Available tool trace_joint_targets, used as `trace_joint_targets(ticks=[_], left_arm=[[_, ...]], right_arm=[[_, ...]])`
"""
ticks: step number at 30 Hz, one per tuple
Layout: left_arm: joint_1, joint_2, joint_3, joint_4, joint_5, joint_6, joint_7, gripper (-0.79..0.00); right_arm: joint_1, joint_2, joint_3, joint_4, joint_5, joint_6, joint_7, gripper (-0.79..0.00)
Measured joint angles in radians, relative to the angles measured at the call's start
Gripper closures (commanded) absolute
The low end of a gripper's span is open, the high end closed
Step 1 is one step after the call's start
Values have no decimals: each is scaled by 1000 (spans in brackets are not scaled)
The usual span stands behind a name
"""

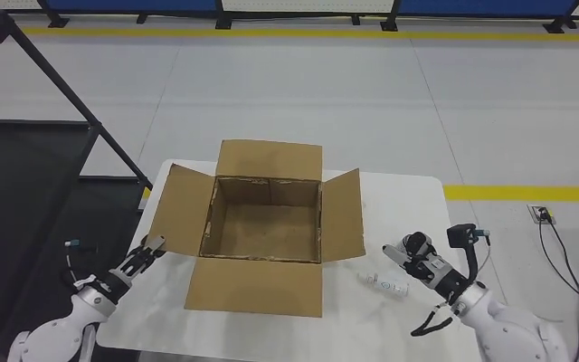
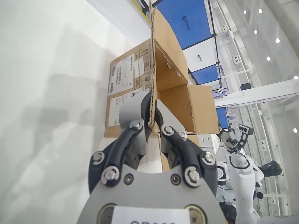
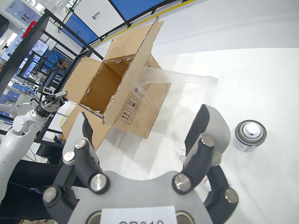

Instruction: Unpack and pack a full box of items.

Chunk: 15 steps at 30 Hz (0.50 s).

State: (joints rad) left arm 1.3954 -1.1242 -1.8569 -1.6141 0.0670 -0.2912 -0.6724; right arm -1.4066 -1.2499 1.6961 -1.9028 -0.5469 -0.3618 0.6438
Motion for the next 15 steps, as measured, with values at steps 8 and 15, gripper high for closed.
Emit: trace_joint_targets(ticks=[8,15], left_arm=[[15,4,-7,-15,-27,9,-2,-785],[15,4,-7,-15,-27,9,-2,-785]], right_arm=[[-97,15,17,-88,-170,-111,-36,-785],[-101,15,19,-90,-171,-100,-39,-785]])
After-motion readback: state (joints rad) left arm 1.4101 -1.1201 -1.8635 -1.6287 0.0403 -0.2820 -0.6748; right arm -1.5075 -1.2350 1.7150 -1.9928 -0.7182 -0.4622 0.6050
